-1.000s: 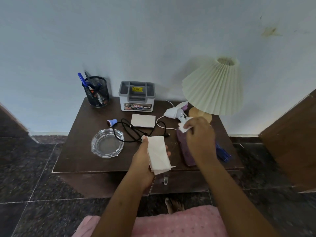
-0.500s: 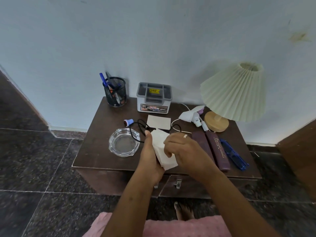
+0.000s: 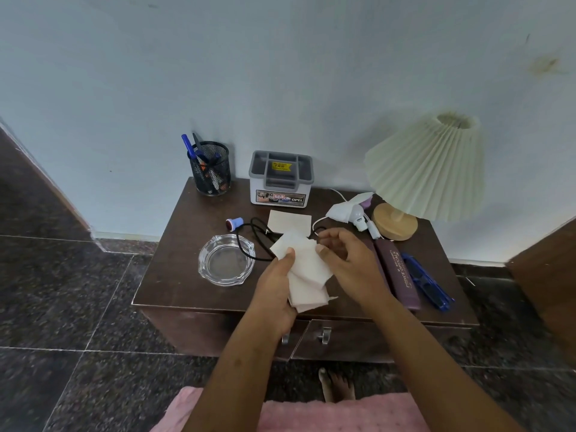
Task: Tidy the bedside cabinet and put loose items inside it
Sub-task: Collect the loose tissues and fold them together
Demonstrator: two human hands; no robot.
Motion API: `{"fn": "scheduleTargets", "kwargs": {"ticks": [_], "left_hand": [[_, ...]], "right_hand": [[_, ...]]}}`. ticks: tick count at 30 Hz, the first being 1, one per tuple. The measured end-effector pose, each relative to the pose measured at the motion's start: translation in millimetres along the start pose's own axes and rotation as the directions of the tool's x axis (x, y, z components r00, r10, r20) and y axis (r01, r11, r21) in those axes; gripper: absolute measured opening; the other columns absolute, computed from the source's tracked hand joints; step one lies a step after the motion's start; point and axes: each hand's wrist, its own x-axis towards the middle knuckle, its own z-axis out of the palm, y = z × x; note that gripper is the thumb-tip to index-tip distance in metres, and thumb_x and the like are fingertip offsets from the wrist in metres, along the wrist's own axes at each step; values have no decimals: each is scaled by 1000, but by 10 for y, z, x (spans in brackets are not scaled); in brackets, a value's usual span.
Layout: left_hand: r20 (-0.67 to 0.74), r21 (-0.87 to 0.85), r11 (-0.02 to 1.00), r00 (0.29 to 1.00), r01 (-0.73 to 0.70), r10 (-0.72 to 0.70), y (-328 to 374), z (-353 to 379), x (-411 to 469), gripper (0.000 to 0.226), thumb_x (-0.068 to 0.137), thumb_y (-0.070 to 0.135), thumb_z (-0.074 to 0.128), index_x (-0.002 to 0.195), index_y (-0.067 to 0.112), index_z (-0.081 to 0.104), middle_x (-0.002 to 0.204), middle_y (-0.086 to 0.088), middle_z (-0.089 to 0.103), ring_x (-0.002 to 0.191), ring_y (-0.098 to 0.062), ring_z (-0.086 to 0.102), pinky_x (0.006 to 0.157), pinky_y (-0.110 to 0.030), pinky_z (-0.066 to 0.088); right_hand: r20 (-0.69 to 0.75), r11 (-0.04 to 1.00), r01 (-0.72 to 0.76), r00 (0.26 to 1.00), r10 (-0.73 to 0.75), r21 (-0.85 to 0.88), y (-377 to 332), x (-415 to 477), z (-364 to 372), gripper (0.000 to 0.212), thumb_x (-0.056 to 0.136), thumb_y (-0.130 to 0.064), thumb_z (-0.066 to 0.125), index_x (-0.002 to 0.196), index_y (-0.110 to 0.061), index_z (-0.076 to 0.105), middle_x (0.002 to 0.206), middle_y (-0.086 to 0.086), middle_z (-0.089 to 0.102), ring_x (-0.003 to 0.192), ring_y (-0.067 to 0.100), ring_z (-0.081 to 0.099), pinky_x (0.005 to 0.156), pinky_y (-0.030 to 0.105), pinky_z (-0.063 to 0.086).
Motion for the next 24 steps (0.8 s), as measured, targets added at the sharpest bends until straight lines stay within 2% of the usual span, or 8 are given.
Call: {"fn": "scheduleTargets", "kwargs": {"ticks": [4,7,9,12,14,18,20,24], "left_hand": [[-9,18,1000,1000,-17,17,1,8,3,18,94,31,52,105,20,61,92,-7,72,82,-25,68,71,-41,56],[-18,12,1000,1000,-20,20,20,16,-22,25,92,35,54,112,20,60,96,-7,72,85,-26,68,67,-40,56],[-12,-13,1000,1000,-18,18,28,19,-30,37,91,39,54,122,19,57,111,-11,69,97,-30,66,76,-45,55],[-15,-63,998,1000,-25,24,35,14,-27,47,90,41,54,130,18,51,123,-14,63,109,-35,61,91,-58,48],[16,-111,994,1000,-15,17,45,22,-38,49,90,41,53,131,15,50,125,-18,61,108,-37,61,89,-60,48],[29,-151,988,1000,-5,9,64,32,-60,45,91,35,54,129,10,51,120,-19,62,91,-31,65,62,-48,58],[10,-118,993,1000,-28,29,68,23,-62,41,92,30,54,128,10,52,117,-18,64,92,-31,65,64,-47,58],[-36,-66,995,996,-81,78,78,17,-76,35,93,20,52,128,16,51,112,-13,65,88,-28,65,60,-41,56]], "right_hand": [[37,990,-83,996,79,114,2,-4,-21,23,84,-13,68,95,-31,60,80,-1,67,76,5,60,72,21,49],[-62,998,-40,997,43,55,-54,-5,-50,26,84,-11,67,85,-35,60,77,-2,65,70,-3,57,66,14,47],[-62,993,-53,996,60,103,-90,-17,-62,24,84,-9,66,81,-32,62,77,1,62,68,-6,55,63,11,46],[48,970,-135,991,128,201,-134,-67,-23,18,85,-6,63,82,-23,67,79,0,59,74,5,55,64,20,48],[96,959,-179,982,161,221,-160,-112,41,17,86,-5,60,83,-20,68,80,0,59,76,11,55,59,24,48],[-2,997,-76,997,76,15,-187,-160,142,16,84,-5,59,84,-18,69,76,-8,62,69,-2,55,60,14,47],[-38,998,-21,999,19,-51,-212,-171,171,16,82,-4,59,83,-17,68,73,-11,61,66,-8,54,60,7,44],[-36,985,36,998,-42,-169,-258,-193,208,18,78,-3,58,79,-19,66,70,-8,61,62,1,54,59,9,43]]}}
